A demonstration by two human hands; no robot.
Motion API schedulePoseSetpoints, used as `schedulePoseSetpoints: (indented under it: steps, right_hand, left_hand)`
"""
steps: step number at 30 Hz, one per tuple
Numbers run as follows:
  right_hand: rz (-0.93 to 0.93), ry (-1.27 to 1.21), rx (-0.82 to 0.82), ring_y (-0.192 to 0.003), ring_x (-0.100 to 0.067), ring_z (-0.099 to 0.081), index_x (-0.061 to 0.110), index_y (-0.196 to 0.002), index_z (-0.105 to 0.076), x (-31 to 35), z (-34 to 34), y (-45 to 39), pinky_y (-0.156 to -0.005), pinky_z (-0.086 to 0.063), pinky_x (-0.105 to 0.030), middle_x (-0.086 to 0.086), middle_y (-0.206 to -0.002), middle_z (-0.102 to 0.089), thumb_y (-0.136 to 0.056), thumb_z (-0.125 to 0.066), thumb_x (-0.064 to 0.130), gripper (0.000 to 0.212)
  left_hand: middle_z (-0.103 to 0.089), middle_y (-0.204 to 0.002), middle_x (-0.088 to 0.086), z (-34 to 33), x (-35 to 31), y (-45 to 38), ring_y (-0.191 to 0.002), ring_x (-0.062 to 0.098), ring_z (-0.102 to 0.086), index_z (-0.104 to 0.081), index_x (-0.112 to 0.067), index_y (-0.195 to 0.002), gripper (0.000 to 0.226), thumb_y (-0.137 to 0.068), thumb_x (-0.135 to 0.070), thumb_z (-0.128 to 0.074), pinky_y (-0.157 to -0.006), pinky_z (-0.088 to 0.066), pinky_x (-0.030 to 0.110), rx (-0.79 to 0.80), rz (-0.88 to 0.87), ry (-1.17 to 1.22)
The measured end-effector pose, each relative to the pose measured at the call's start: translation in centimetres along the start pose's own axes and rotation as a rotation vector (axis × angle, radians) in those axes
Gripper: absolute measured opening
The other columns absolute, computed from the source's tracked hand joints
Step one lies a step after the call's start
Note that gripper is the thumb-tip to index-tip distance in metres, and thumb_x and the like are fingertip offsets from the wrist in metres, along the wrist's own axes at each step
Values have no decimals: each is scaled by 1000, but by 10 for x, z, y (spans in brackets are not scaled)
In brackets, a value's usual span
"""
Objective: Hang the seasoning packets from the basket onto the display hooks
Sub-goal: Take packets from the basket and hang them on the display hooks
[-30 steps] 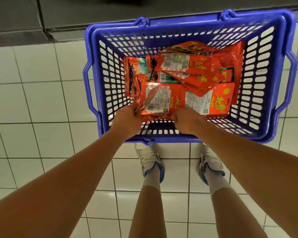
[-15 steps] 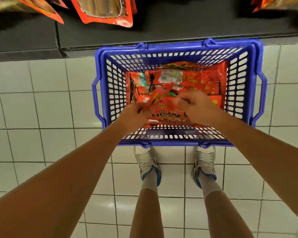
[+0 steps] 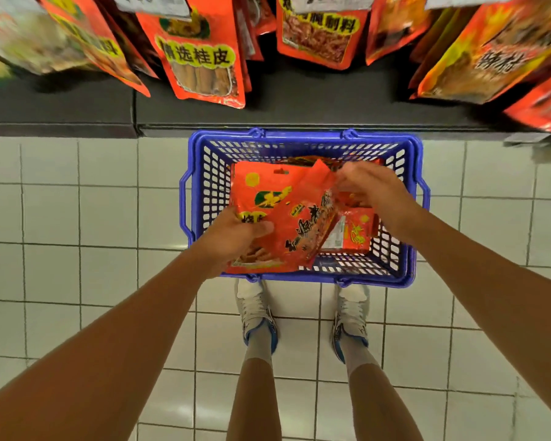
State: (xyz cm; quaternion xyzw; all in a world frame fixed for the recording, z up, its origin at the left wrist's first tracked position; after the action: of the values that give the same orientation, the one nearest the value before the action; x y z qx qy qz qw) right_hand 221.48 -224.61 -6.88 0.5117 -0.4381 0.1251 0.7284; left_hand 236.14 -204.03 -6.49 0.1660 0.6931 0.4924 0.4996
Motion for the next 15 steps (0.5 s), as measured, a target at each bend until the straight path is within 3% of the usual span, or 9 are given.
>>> schedulePoseSetpoints:
  steps: [2, 4, 9, 15]
  right_hand:
    - [47, 175, 105, -100, -18, -70, 23, -106, -71, 12, 3, 8, -92, -57, -44, 0, -107, -72, -97, -66, 29, 12]
    - [82, 359, 146, -99, -16, -69, 24, -103, -70, 25, 4, 13, -91, -57, -47, 3, -104, -70, -90, -74, 25, 13]
    - [62, 261, 76, -88, -23, -73, 19, -90, -68, 66, 9, 41, -88, -58, -48, -6, -93, -75, -90, -75, 24, 9]
    - [81, 116, -35, -95, -34, -72, 19, -94, -66, 107, 26, 65, -86, -59, -45, -5, -93, -76, -92, -73, 20, 8]
  left_hand:
    - [-77, -110, -7, -1, -12, 15, -99, 18, -75, -64, -31, -118, 32, -92, -13, -72, -88, -60, 42, 32, -1, 13]
    - [-77, -110, -5, -1, -23, 29, -98, 22, -75, -64, -30, -121, 34, -90, -18, -74, -86, -60, 45, 51, 14, -7]
    - [-78, -107, 1, -3, -57, 69, -92, 25, -77, -65, -26, -118, 34, -88, -18, -76, -68, -62, 36, 34, -20, 76]
    - [-77, -111, 6, -4, -102, 116, -100, 27, -75, -67, -18, -121, 32, -90, -14, -73, -96, -57, 50, -115, -152, 227]
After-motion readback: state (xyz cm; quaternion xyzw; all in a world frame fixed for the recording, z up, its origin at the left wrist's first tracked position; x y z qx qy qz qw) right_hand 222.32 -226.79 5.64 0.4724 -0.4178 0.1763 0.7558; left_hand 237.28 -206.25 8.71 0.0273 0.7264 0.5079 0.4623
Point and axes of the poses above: each hand's wrist, its own y-axis away from the middle knuckle, its own z-axis out of the back of the hand, x = y × z, the point moved 4 cm from there along -y, towards the middle knuckle
